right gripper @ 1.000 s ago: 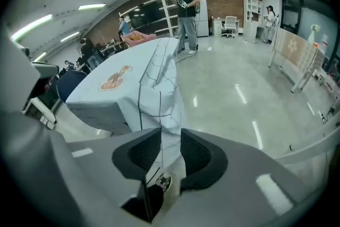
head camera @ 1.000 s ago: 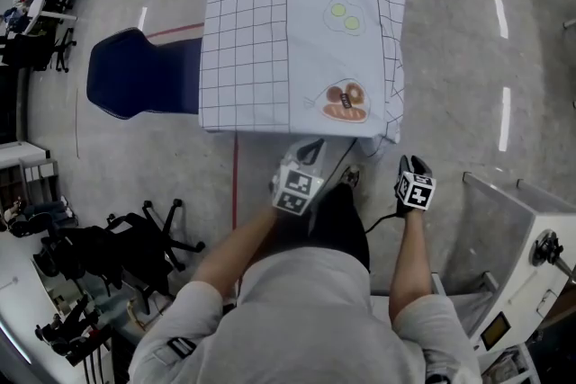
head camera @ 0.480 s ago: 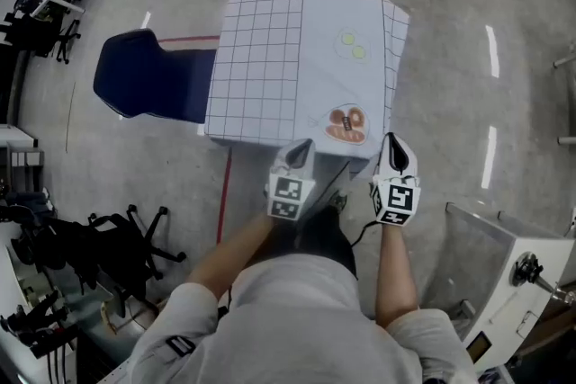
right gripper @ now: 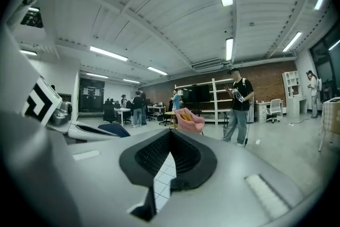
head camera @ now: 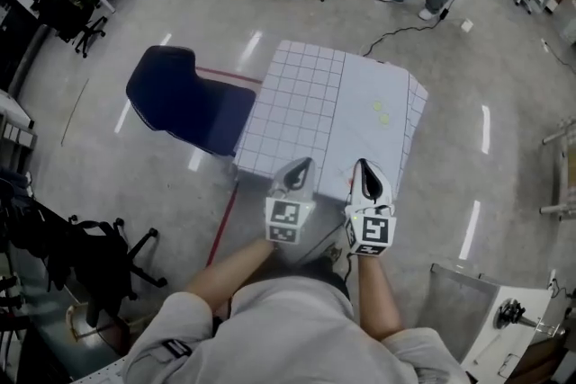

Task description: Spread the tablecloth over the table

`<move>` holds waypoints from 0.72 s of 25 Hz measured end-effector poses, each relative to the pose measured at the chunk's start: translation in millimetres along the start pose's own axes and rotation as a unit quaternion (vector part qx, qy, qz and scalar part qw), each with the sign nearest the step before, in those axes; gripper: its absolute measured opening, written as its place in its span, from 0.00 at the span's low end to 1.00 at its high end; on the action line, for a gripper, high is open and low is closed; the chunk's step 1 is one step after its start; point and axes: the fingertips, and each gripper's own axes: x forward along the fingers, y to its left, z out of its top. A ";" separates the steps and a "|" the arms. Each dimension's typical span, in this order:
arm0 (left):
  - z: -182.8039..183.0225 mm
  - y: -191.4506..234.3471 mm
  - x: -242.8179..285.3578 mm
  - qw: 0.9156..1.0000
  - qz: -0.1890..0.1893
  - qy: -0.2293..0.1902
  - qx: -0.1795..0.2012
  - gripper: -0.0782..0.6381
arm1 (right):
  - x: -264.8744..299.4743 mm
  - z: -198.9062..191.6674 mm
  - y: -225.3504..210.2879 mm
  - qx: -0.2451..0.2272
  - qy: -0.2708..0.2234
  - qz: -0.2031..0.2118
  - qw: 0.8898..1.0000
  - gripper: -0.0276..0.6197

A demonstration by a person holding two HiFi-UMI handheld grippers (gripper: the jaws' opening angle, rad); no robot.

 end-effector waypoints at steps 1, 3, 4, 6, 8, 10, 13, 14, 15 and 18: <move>6.7 9.3 -6.3 1.000 0.003 -0.008 -0.003 0.14 | 1.4 4.9 13.3 -0.002 -0.001 0.001 1.000 0.05; 13.6 26.3 -22.5 1.000 0.007 -0.020 -0.009 0.14 | 1.4 11.0 40.5 -0.011 -0.001 0.003 1.000 0.05; 17.2 34.0 -29.1 1.000 0.007 -0.028 -0.010 0.14 | 2.2 15.1 51.7 -0.016 -0.004 0.000 1.000 0.05; 27.8 47.2 -38.6 0.999 0.001 -0.046 -0.006 0.14 | 5.3 27.4 69.4 -0.028 -0.016 -0.009 0.999 0.05; 33.5 56.4 -55.7 0.998 -0.009 -0.056 -0.004 0.14 | -0.4 37.3 89.4 -0.038 -0.022 -0.024 0.999 0.05; 35.8 64.2 -68.5 0.998 -0.021 -0.056 -0.009 0.14 | -5.6 45.5 107.4 -0.038 -0.023 -0.035 0.998 0.05; 34.8 72.6 -77.8 0.998 -0.037 -0.059 -0.004 0.14 | -9.9 47.3 127.7 -0.036 -0.022 -0.045 0.998 0.05; 33.0 73.9 -84.3 0.997 -0.042 -0.061 0.000 0.14 | -14.2 45.9 136.1 -0.037 -0.022 -0.046 0.998 0.05; 32.2 75.0 -90.6 0.997 -0.046 -0.064 0.002 0.14 | -18.0 45.7 144.1 -0.040 -0.021 -0.046 0.998 0.05; 42.7 78.5 -95.0 0.996 -0.051 -0.070 0.002 0.14 | -15.7 56.3 155.4 -0.048 -0.019 -0.042 0.998 0.05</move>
